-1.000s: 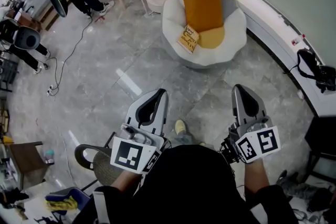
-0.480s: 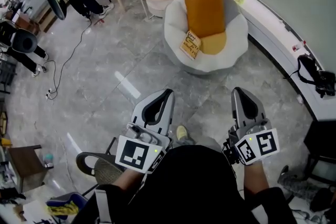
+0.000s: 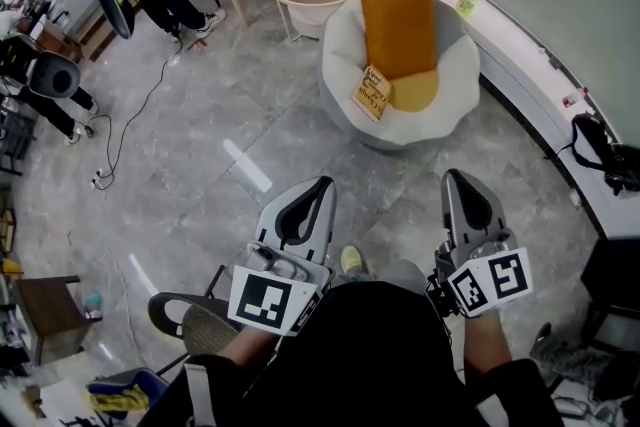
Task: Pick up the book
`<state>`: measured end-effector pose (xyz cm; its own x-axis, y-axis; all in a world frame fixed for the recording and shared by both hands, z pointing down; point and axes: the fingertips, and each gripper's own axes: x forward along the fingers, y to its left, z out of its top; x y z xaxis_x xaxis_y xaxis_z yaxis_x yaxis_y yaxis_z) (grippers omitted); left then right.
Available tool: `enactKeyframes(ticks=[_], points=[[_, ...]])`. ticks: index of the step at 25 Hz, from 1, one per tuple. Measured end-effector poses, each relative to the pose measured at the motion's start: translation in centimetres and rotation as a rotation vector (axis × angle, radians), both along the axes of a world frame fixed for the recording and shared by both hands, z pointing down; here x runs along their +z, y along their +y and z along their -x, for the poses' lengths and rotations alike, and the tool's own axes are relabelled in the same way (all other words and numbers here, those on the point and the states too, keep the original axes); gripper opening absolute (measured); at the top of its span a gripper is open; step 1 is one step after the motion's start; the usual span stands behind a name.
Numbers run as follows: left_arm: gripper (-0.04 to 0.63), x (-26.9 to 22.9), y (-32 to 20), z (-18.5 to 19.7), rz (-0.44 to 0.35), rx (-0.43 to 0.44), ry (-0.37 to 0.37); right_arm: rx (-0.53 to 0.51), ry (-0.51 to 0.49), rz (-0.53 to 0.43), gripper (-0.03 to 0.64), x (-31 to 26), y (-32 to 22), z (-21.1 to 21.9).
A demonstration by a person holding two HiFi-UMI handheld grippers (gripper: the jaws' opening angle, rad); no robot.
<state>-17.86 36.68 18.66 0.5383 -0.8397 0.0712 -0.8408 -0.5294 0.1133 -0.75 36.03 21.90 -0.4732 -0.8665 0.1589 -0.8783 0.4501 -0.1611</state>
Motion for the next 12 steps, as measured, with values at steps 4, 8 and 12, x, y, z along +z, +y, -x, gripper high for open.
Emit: enactKeyframes(ticks=[4,8,12], points=[[0.012,0.2,0.3,0.3,0.007,0.002,0.012,0.001,0.015,0.001,0.012,0.1,0.5,0.6],[0.012,0.5,0.7,0.6,0.013,0.011,0.018,0.009,0.022,0.001,0.011,0.2,1.1,0.8],[0.012,0.5,1.0,0.9,0.007,0.003,0.019,0.010,0.021,0.002,0.011,0.0,1.4,0.9]])
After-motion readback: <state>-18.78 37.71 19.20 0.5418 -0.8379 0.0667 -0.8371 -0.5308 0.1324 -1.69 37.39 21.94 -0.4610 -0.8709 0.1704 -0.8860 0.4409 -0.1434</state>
